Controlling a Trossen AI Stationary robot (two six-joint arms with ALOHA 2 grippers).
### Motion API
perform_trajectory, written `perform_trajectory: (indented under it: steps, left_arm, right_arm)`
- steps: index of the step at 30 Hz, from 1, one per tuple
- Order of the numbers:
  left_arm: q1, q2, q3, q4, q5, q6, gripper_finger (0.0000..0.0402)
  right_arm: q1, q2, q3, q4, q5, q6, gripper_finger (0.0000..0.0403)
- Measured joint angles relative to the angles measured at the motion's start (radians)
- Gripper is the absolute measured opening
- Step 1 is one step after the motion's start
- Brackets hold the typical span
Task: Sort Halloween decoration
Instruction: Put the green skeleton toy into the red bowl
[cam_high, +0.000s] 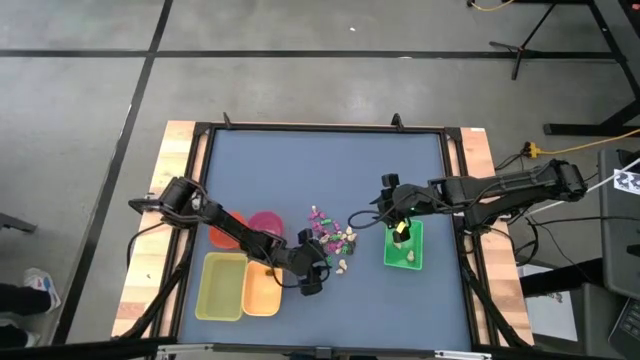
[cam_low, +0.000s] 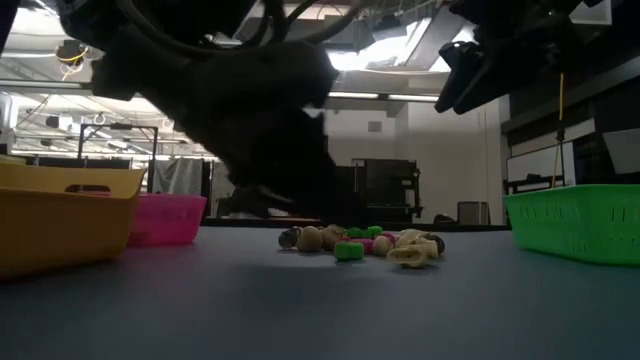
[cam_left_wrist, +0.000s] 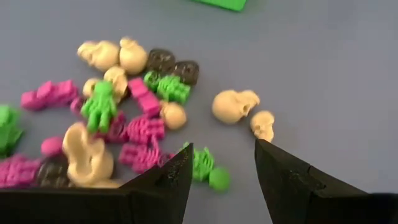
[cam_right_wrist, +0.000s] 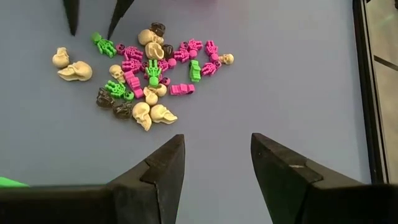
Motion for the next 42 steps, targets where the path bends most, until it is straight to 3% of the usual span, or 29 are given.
perform_trajectory:
  steps: [9, 23, 42]
  left_arm:
    - [-0.001, 0.028, 0.083, -0.155, -0.076, 0.009, 0.0156]
    - [-0.013, 0.027, 0.089, -0.261, -0.066, -0.1, 0.0156]
    - [-0.011, 0.027, 0.089, -0.229, -0.064, -0.124, 0.0156]
  right_arm:
    - [0.0, 0.0, 0.0, -0.004, 0.0, 0.0, 0.0184]
    - [0.0, 0.0, 0.0, -0.004, 0.0, -0.001, 0.0184]
    - [0.0, 0.0, 0.0, -0.004, 0.0, -0.001, 0.0184]
